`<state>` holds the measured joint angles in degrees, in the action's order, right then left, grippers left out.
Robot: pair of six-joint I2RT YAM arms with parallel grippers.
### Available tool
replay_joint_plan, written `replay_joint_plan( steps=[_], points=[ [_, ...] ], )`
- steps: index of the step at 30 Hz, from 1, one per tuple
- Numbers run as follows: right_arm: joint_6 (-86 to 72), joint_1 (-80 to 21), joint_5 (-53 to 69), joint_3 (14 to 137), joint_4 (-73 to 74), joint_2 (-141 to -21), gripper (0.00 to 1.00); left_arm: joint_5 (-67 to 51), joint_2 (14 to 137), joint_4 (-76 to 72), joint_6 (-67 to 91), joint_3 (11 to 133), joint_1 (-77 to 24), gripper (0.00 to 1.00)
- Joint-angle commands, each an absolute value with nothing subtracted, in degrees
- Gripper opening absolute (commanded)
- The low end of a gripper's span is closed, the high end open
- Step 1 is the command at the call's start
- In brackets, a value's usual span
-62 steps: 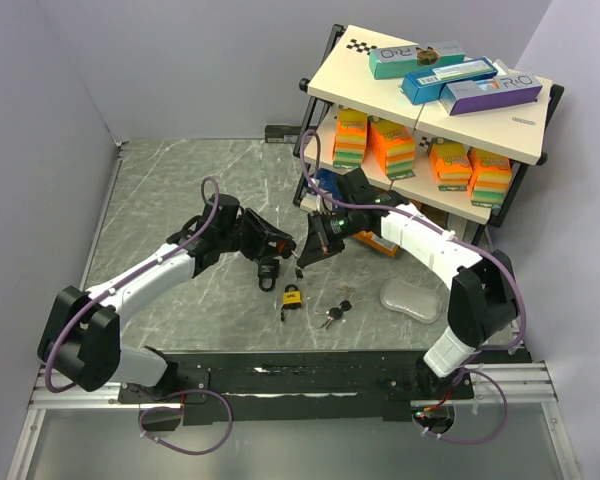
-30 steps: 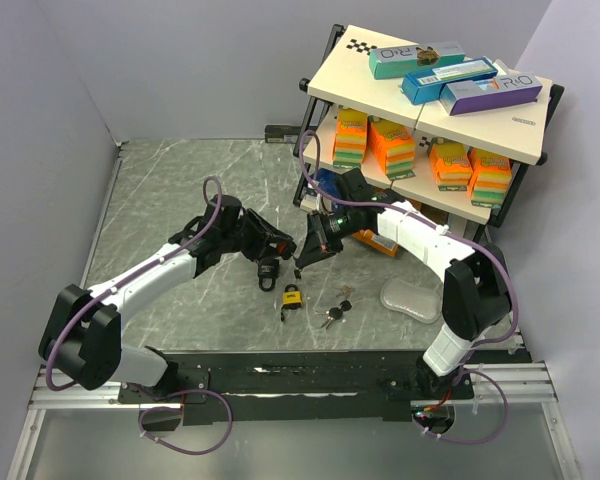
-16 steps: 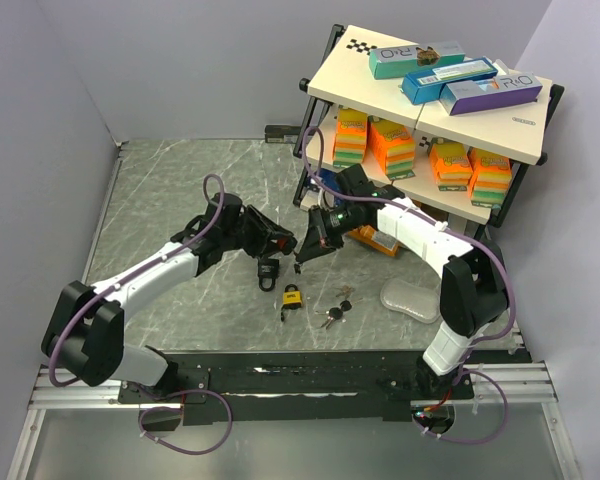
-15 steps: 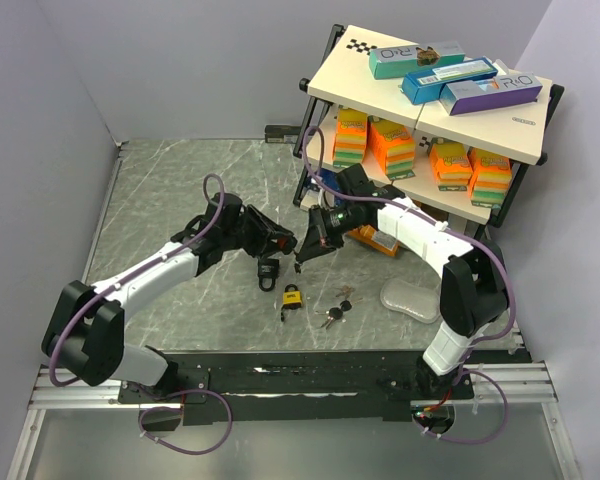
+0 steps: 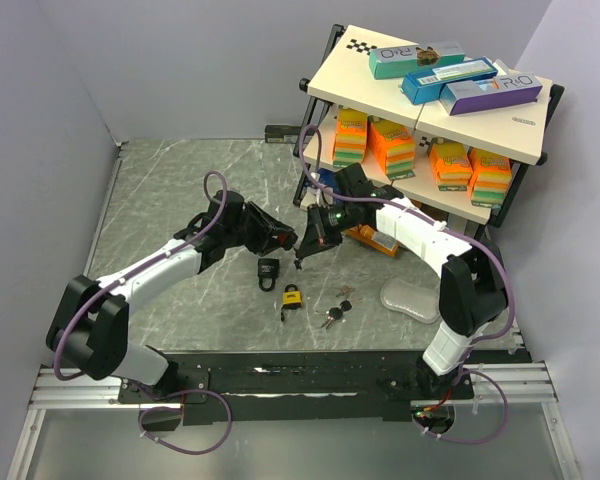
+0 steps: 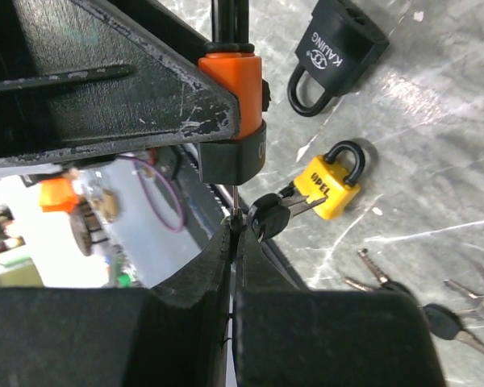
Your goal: Unlock with the key
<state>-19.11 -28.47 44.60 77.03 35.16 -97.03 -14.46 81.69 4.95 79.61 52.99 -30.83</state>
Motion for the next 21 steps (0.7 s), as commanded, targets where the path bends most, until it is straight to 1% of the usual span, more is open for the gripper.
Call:
replay_joint_plan(
  steps=[1, 11, 21],
  points=[
    [-14.9, -29.2, 37.7, 81.5, 24.2, -98.9, 0.00, -26.5, 81.0, 2.6, 80.6, 55.7, -33.8, 0.01],
    [-17.4, -28.8, 39.1, 81.7, 20.9, -98.7, 0.00, -27.2, 81.4, 1.9, 81.0, 55.4, -33.9, 0.01],
    [-19.2, -28.5, 34.9, 80.6, 15.6, -96.4, 0.00, -27.1, 81.4, 2.6, 80.9, 55.8, -34.5, 0.01]
  ],
)
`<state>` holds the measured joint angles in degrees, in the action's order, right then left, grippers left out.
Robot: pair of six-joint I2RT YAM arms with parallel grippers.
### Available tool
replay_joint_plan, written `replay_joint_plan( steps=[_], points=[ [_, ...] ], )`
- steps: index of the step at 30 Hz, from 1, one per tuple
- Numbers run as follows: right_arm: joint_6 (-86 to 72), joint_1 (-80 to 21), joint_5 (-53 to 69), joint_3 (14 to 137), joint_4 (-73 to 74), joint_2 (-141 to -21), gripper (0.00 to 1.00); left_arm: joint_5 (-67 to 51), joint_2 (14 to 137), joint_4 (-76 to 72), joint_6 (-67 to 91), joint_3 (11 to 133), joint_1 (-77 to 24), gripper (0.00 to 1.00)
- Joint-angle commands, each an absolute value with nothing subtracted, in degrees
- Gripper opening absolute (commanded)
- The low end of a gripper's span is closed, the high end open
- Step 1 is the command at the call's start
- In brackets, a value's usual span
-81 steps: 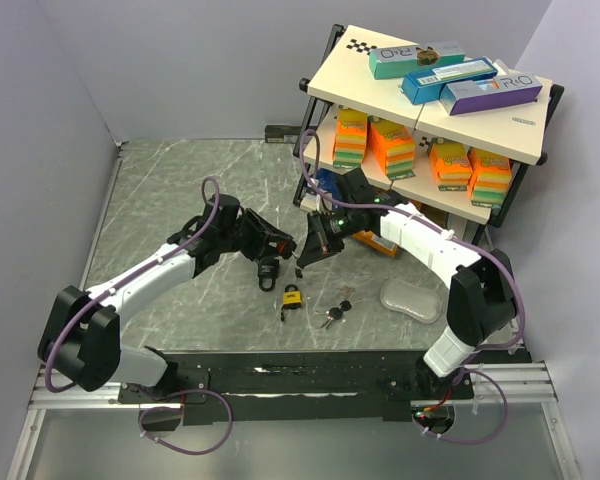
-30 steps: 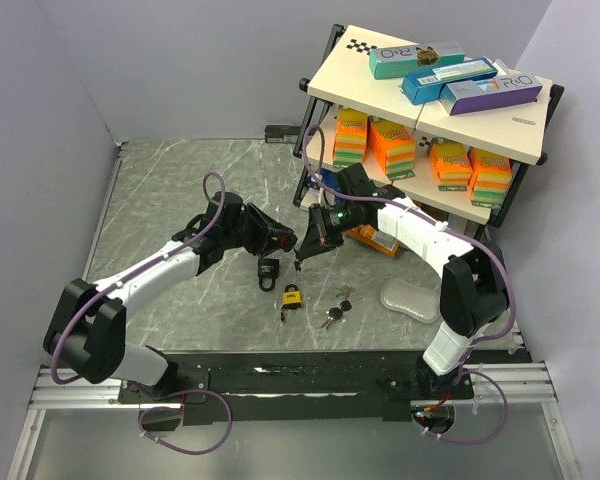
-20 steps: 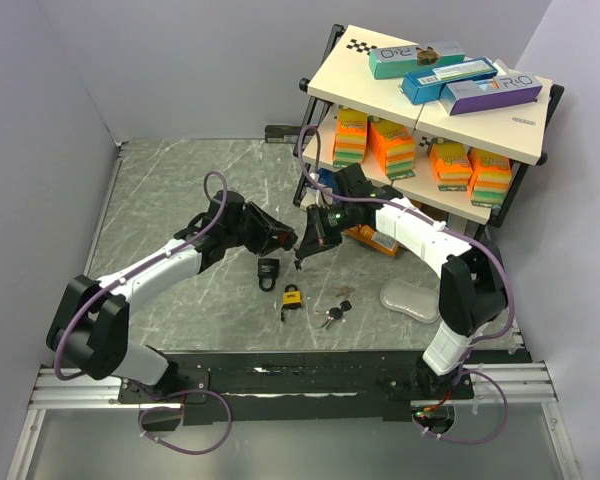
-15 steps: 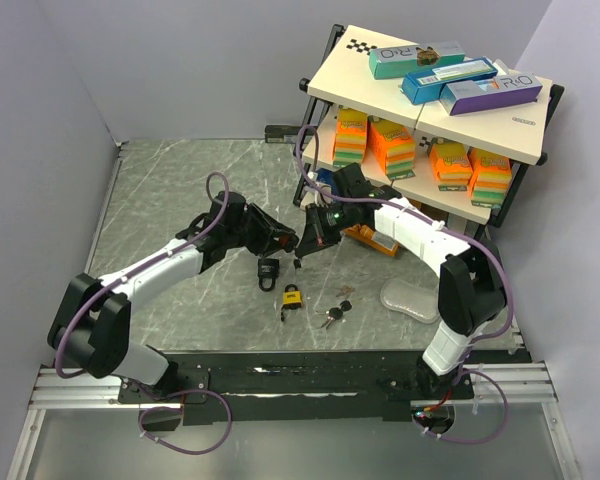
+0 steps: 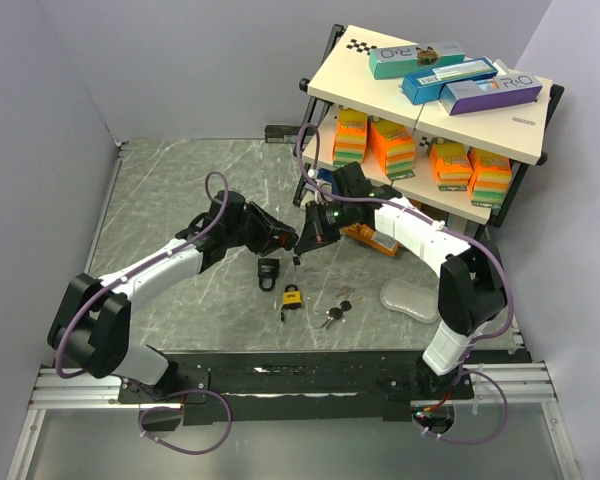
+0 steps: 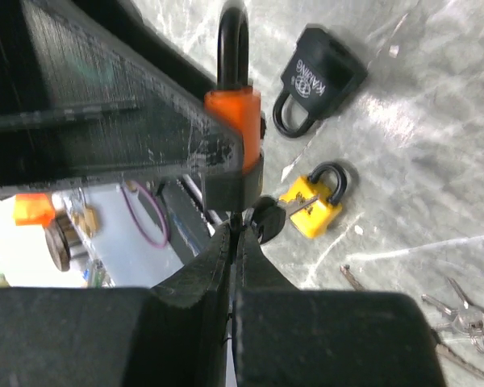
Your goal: Unlock with the key
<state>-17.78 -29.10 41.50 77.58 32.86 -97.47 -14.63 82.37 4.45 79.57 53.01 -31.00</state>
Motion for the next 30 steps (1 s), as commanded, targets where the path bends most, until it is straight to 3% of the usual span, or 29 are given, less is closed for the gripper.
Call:
replay_joint_plan(
  steps=[1, 14, 30],
  points=[
    [-19.4, -28.4, 33.8, 80.3, 15.1, -96.0, 0.00, -26.9, 81.6, 3.0, 80.6, 56.2, -34.8, 0.01],
    [-23.2, -30.1, 24.7, 72.7, -3.9, -90.5, 0.00, -28.4, 85.6, 2.2, 81.3, 61.3, -37.4, 0.01],
    [-22.6, -28.2, 26.2, 86.8, 2.3, -96.2, 0.00, -27.9, 86.8, 5.3, 78.1, 64.1, -38.7, 0.01]
  ],
)
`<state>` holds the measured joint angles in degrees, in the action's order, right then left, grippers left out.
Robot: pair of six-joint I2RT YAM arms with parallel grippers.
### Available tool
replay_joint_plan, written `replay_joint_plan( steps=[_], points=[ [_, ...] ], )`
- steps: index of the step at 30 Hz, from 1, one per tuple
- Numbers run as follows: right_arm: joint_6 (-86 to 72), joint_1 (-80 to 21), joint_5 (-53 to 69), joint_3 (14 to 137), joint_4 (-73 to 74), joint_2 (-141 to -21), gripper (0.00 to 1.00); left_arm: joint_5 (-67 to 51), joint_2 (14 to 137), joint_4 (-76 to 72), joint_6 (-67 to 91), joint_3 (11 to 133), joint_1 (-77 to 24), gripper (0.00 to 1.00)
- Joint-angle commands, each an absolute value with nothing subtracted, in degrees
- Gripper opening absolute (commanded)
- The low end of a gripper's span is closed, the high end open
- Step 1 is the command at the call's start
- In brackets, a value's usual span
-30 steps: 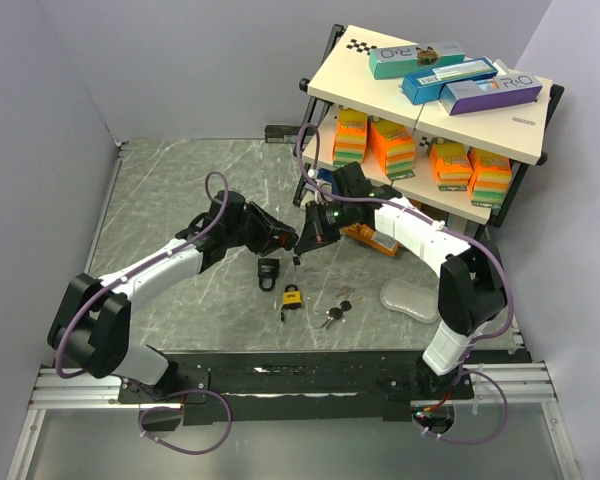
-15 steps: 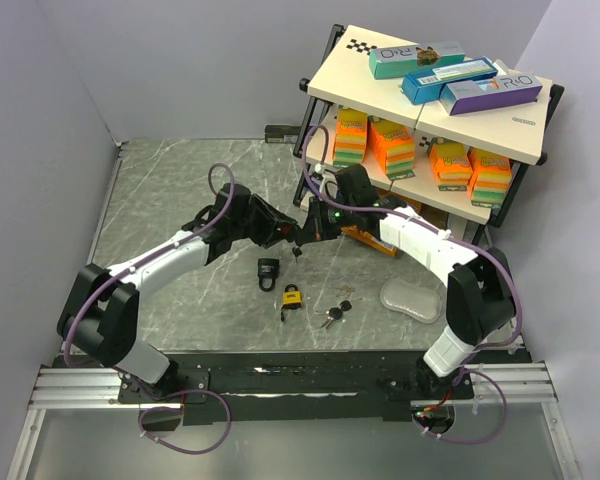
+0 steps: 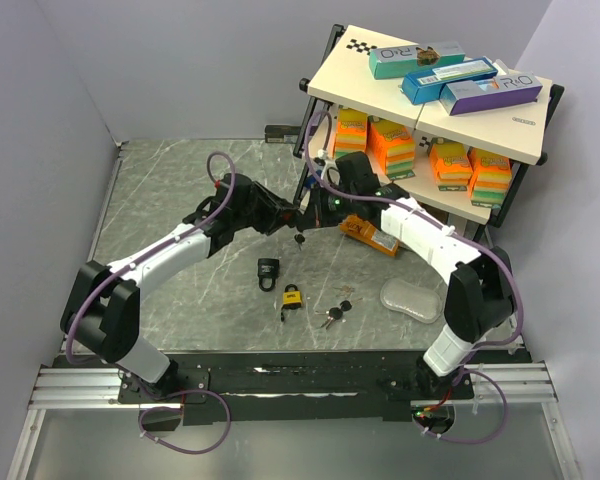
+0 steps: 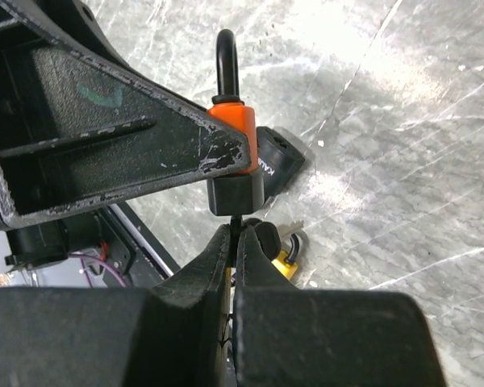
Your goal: Unlock with the key
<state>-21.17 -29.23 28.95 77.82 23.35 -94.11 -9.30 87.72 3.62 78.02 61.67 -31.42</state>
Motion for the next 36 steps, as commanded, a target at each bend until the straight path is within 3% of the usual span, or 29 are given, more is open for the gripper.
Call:
replay_joint_plan(
  steps=[1, 11, 36],
  points=[
    [-22.7, -28.0, 26.3, 87.2, 2.2, -96.2, 0.00, -27.7, 86.9, 5.8, 77.5, 64.3, -38.8, 0.01],
    [-24.9, -27.2, 23.1, 87.3, -2.7, -95.3, 0.00, -27.8, 89.5, 8.4, 74.3, 69.8, -40.5, 0.01],
    [-38.1, -21.1, 39.4, 86.8, -1.8, -90.8, 0.00, -30.5, 80.9, -11.9, 66.6, 65.0, -40.6, 0.01]
  ],
)
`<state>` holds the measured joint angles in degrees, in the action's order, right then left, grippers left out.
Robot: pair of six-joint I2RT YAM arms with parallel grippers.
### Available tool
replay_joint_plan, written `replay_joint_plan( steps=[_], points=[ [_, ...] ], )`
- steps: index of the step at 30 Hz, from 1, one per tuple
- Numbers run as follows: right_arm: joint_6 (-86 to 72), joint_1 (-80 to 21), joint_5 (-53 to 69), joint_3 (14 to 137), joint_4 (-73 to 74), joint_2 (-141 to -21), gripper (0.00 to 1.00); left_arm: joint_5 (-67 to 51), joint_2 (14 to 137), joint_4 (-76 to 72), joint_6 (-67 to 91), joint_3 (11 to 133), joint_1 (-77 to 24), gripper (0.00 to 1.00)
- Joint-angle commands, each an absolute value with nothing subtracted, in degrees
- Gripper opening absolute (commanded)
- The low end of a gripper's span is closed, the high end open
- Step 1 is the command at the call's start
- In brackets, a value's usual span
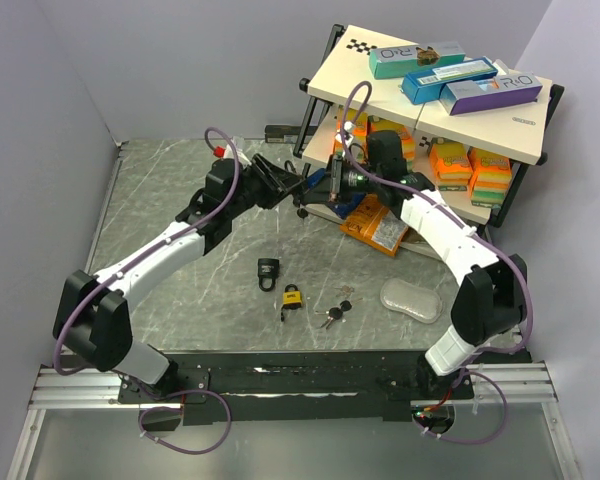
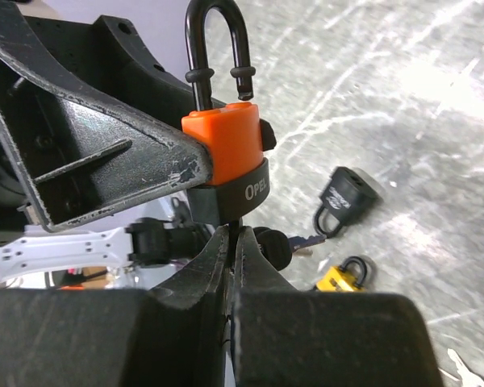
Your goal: Unlock with the key
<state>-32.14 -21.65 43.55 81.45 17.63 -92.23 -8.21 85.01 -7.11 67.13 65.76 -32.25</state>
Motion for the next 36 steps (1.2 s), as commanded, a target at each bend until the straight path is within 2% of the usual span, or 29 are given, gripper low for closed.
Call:
replay_joint_plan(
  steps=[1, 14, 17, 18, 20, 21, 23, 29, 36],
  points=[
    [-38.0, -21.1, 39.4, 87.2, -1.8, -90.8, 0.00, -30.6, 80.7, -12.1, 66.5, 64.9, -40.7, 0.01],
    [-27.6, -22.1, 36.2, 84.6, 6.8, -86.8, 0.00, -24.5, 81.6, -2.1, 65.6, 68.3, -40.7, 0.01],
    [-24.0, -24.3, 34.7, 81.5, 9.7, -85.0, 0.12, -22.1, 83.4, 4.8, 66.4, 71.3, -40.4, 0.01],
    [-23.6, -25.1, 34.2, 80.4, 10.3, -84.5, 0.26, -20.7, 84.3, 6.1, 66.6, 72.0, -40.1, 0.01],
    [-24.1, -25.4, 35.1, 76.5, 9.3, -82.5, 0.37, -19.5, 84.9, 8.8, 66.9, 72.9, -39.5, 0.01],
    [-24.6, -25.7, 35.8, 73.4, 8.7, -81.6, 0.50, -19.1, 85.1, 9.2, 67.5, 72.7, -38.4, 0.01],
    [-25.0, -25.8, 35.9, 70.9, 7.8, -78.7, 0.64, -19.2, 84.8, 8.9, 68.1, 71.5, -36.0, 0.01],
    [-21.0, -25.7, 34.7, 66.4, 13.3, -70.8, 0.77, -20.3, 82.8, 8.9, 63.7, 70.0, -32.1, 0.01],
    [-18.9, -22.0, 39.5, 69.3, 16.3, -66.6, 0.84, -28.5, 78.6, 7.7, 51.2, 66.6, -29.6, 0.01]
  ],
)
